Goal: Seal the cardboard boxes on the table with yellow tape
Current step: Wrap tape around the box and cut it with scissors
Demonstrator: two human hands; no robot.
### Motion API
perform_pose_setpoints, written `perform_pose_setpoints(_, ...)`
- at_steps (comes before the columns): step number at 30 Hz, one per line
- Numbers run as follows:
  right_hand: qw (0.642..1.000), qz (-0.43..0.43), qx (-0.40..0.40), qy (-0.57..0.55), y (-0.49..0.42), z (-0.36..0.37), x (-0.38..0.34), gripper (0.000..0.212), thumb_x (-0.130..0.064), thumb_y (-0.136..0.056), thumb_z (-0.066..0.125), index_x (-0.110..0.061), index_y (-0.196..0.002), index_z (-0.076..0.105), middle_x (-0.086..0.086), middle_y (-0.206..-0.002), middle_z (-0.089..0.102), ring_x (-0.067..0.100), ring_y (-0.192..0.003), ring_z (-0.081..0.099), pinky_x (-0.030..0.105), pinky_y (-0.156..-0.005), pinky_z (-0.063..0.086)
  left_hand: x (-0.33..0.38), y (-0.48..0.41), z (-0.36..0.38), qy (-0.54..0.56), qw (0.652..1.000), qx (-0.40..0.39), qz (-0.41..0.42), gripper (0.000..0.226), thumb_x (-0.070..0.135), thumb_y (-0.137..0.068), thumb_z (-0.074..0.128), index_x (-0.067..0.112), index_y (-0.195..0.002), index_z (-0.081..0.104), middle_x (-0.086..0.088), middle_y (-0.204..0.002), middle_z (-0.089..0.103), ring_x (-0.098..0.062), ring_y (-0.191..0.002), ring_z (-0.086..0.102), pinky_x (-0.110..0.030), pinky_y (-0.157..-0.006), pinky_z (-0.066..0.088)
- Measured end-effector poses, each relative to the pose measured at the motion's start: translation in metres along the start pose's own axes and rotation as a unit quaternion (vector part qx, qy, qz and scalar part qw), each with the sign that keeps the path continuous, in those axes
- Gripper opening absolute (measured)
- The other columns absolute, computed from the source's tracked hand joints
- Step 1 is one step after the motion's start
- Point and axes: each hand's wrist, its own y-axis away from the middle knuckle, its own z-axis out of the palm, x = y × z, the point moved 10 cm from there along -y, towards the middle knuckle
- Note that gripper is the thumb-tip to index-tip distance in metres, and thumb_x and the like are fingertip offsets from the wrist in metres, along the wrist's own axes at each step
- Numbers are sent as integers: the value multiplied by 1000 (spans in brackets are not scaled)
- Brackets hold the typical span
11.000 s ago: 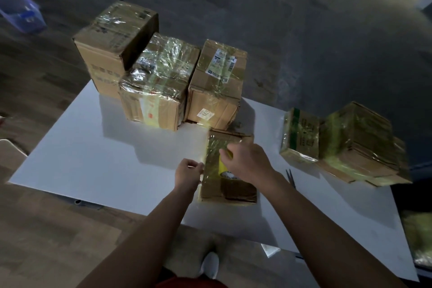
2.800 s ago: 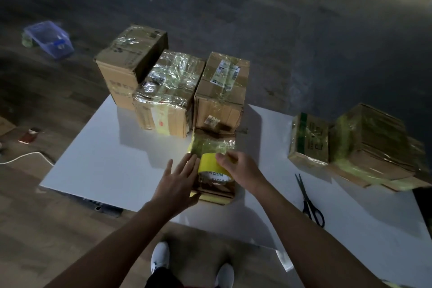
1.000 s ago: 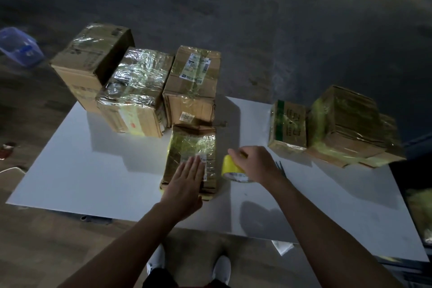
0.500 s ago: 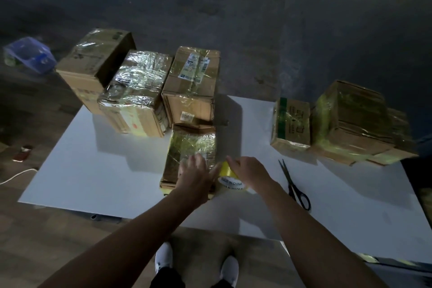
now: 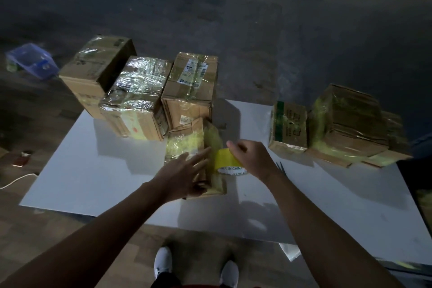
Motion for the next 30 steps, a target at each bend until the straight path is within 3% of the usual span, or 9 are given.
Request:
perform_pose_setpoints(3,998,-14,-1,-58,-3,3,-16,43,-37,-96,54,-21,-57,44,-6,-52,38,4,-51,38,22,-52,31,-14,6,-2,48,999,17,-9,88,60,-63,76,20,-134,44,-6,-151,39,-31,-95,64,-38,-62,59)
perform_pose_setpoints(6,998,-41,-18,-39,-6,14,-28,40,-40,-95,53,-14,-65,51,-4,-56,42,6,-53,40,23,-52,32,-27,16,-2,56,998,30,-13,86,65,-65,67,21,-134,41,-5,-150,38,-31,-102,62,-39,-66,59)
perform_pose_setpoints(9,998,-68,-14,6,-12,17,-40,43,-36,-95,55,-11,-61,44,-2,-53,37,8,-50,32,29,-50,29,-31,23,-6,70,996,51,-11,83,69,-67,54,23,-135,39,-5,-150,39,-32,-107,62,-38,-66,59)
perform_pose_setpoints(13,996,-84,2,29,-12,14,-45,47,-29,-94,57,-20,-55,32,-4,-51,28,9,-48,25,30,-49,23,-29,25,-6,79,995,64,-6,82,69,-69,52,22,-135,39,-1,-150,31,-31,-107,60,-37,-61,59)
perform_pose_setpoints(16,988,-114,25,106,-4,9,-37,45,-35,-88,52,-18,-55,28,-1,-48,23,17,-47,23,29,-48,24,-33,31,-4,86,994,68,-3,80,68,-71,53,21,-134,41,-5,-151,35,-31,-111,59,-35,-62,59)
perform_pose_setpoints(19,990,-94,44,98,-1,4,-25,45,-42,-87,46,-16,-56,25,3,-50,21,17,-49,21,30,-49,21,-35,30,-4,113,991,73,-18,82,65,-70,61,21,-136,39,-5,-154,33,-30,-116,58,-34,-65,58)
perform_pose_setpoints(22,993,-67,33,89,-5,6,-20,47,-32,-92,55,-14,-57,29,7,-52,25,16,-51,24,31,-51,21,-31,30,-9,135,986,92,-15,84,57,-71,71,20,-137,38,-5,-155,31,-29,-119,56,-31,-69,56)
perform_pose_setpoints(26,995,-35,-1,96,-2,11,-10,46,-29,-94,57,-14,-57,33,4,-51,29,15,-50,28,31,-52,24,-33,34,-9,138,986,90,13,81,60,-79,60,31,-148,29,0,-160,20,-27,-129,48,-32,-72,56)
perform_pose_setpoints(30,997,5,-18,69,3,10,2,46,-33,-95,55,-18,-57,34,-2,-51,32,12,-50,31,30,-52,27,-30,28,-11,138,987,84,12,81,62,-76,59,34,-146,29,2,-162,10,-28,-131,45,-31,-72,57)
